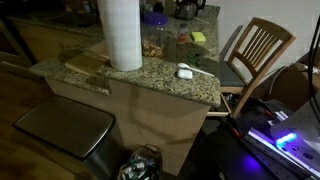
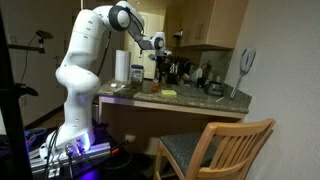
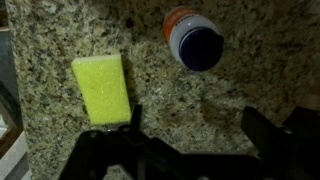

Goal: Move the white bottle to the left of the white spoon

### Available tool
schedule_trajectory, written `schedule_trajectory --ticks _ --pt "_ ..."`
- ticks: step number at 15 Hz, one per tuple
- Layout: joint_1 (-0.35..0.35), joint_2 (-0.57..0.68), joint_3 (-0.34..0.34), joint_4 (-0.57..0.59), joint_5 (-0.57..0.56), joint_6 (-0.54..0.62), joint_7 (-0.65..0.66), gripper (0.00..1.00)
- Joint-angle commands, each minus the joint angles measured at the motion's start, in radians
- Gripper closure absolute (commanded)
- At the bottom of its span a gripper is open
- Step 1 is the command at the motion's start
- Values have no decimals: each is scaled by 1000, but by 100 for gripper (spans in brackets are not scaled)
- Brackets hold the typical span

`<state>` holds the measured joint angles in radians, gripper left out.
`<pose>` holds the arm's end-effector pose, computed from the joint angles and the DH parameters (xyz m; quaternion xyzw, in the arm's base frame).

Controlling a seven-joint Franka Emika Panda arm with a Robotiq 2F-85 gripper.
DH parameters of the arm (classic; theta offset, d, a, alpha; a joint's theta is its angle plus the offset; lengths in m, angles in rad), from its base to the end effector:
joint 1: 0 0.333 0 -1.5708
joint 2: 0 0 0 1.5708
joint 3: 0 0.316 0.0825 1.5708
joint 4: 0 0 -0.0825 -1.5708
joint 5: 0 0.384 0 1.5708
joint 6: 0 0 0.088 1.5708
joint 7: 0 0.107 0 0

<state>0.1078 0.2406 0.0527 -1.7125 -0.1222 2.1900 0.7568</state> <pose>0.6459 0.0974 0.4706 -0.9559 0.2647 -0.1270 0.0098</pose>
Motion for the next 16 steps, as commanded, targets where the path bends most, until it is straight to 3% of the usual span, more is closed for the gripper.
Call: schedule_trajectory --ticks 1,3,4,15,16 --pt "-19 -22 7 -67 136 -39 -142 0" --pt "-11 -26 -6 -119 155 -18 -166 0" --pt "4 0 -12 -52 135 -32 -128 0" --pt "23 18 -9 -85 152 -29 -135 0" --pt "27 20 -12 -89 149 -17 -124 25"
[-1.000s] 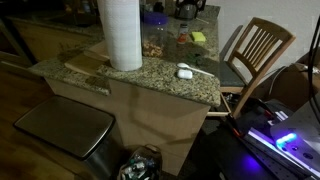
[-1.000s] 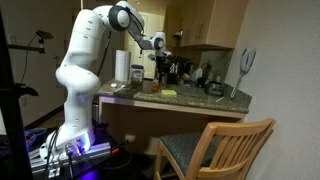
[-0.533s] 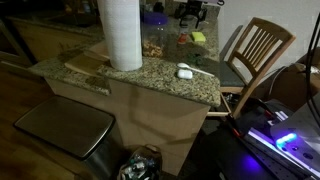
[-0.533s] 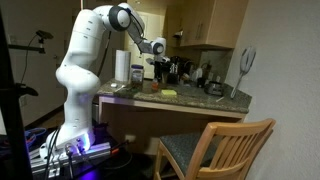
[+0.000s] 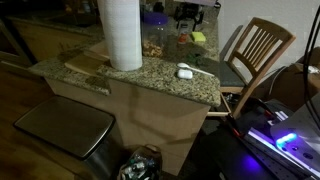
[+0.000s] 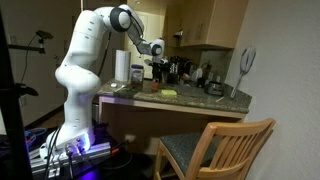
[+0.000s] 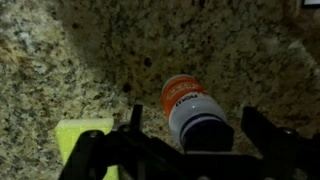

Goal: Move the white bottle to the left of the white spoon

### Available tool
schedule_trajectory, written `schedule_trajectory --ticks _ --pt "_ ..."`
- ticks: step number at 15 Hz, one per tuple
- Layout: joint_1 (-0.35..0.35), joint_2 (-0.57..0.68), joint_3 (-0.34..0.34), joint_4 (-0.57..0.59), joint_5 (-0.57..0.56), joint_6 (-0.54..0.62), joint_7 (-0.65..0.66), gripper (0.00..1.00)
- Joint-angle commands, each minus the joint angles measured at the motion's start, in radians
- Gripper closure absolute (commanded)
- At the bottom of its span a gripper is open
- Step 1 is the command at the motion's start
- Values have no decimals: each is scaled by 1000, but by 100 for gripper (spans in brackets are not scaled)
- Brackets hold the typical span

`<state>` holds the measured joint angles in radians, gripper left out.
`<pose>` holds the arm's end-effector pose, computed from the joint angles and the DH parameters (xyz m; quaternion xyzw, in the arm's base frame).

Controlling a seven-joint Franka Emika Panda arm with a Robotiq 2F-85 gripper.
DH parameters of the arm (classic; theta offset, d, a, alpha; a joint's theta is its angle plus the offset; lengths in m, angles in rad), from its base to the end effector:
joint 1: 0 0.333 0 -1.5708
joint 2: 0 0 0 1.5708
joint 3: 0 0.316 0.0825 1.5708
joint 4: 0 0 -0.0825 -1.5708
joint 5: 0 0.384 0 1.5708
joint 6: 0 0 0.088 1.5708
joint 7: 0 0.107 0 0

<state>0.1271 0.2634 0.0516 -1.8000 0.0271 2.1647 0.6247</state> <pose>0.6277 0.1123 0.4104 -0.9720 0.2289 -0.0396 0.0367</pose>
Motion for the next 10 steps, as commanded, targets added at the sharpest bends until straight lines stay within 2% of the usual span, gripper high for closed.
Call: schedule_trajectory --ticks 1,7,8,10 --pt "11 -6 -15 -9 -14 21 22 26" --pt "13 -1 -22 -29 -65 77 59 68" --pt "12 1 -19 -32 -59 81 57 71" --pt "10 -13 -17 -43 -52 71 50 71"
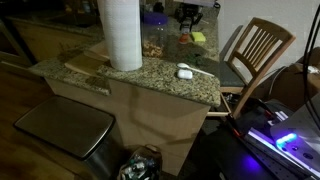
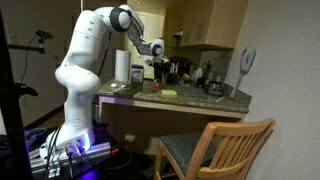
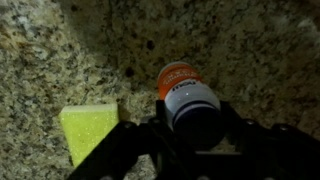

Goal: Move the white bottle to the left of the white spoon

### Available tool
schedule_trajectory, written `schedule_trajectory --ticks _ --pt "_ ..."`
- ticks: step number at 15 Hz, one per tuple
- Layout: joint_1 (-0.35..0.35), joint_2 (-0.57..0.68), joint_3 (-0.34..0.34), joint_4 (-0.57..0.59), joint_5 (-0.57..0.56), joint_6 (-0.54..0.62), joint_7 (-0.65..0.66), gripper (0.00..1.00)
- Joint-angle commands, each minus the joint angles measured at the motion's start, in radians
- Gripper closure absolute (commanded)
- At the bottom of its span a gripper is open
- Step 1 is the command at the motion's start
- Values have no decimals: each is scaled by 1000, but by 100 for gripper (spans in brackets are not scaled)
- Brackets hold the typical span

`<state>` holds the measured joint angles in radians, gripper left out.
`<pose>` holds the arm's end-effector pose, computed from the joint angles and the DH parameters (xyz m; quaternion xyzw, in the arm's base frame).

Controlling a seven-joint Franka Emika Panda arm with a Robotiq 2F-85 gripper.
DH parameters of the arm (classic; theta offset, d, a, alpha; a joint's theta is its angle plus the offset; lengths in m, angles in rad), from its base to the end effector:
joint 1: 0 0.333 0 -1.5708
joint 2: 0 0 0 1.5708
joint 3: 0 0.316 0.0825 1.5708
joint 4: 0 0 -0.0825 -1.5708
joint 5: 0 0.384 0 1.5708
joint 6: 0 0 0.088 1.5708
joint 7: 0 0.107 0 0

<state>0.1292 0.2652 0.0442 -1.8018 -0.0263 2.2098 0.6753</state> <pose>0.6326 0.1080 0.4128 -0.9676 0.2420 -0.0674 0.0245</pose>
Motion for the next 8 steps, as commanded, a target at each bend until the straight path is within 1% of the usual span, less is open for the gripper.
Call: schedule_trajectory --ticks 1,4,5,7,8 --pt "1 -36 -9 -46 12 13 -15 71" --pt "-38 -111 -9 -29 69 -51 -127 71" --pt "-50 -160 -15 -42 81 -61 -165 71" --pt "-76 -237 -22 -48 130 -112 -271 71" --pt "-91 -277 -27 -53 162 -162 -339 71"
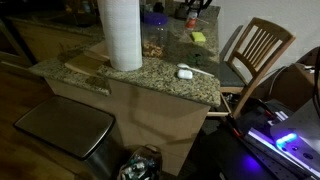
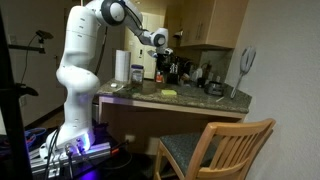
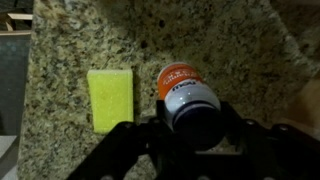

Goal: Move the white bottle to the left of the white spoon

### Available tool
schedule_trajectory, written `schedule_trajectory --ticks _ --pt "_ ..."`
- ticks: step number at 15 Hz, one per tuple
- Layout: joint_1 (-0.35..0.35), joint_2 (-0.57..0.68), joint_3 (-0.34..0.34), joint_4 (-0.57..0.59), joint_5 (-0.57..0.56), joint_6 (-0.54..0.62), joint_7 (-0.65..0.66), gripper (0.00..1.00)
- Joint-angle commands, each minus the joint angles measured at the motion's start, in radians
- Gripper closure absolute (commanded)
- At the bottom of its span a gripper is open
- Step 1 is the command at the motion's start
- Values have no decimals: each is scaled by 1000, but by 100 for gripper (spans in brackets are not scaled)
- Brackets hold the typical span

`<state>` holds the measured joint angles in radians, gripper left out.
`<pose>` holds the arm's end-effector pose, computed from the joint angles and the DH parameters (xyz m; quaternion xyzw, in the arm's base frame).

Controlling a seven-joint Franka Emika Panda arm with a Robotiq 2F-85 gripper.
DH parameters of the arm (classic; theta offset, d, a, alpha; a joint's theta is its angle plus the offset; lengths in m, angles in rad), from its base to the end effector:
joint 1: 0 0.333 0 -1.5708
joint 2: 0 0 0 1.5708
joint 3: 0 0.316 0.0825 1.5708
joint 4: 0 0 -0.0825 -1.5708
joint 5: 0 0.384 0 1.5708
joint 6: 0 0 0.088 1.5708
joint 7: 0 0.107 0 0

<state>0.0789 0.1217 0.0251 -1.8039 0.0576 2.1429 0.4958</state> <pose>0.6145 0.0660 0.4952 -0.9721 0.2063 -0.0955 0.0581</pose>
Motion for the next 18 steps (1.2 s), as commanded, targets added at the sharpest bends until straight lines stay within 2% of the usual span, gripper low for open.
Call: schedule_trajectory --ticks 1,6,12,13,16,17,18 --pt "-50 -167 -14 -54 98 -149 -218 71" --pt "-53 -326 -42 -163 245 -351 -501 71" --pt "-5 -438 -38 -352 317 -477 -755 71" --pt "-17 -390 -27 -288 289 -455 -672 46" --pt "-6 -417 -28 -332 297 -465 -723 46" --pt "-6 -419 -28 -333 297 -465 -726 71" --pt "6 -415 -29 -339 319 -474 -759 71"
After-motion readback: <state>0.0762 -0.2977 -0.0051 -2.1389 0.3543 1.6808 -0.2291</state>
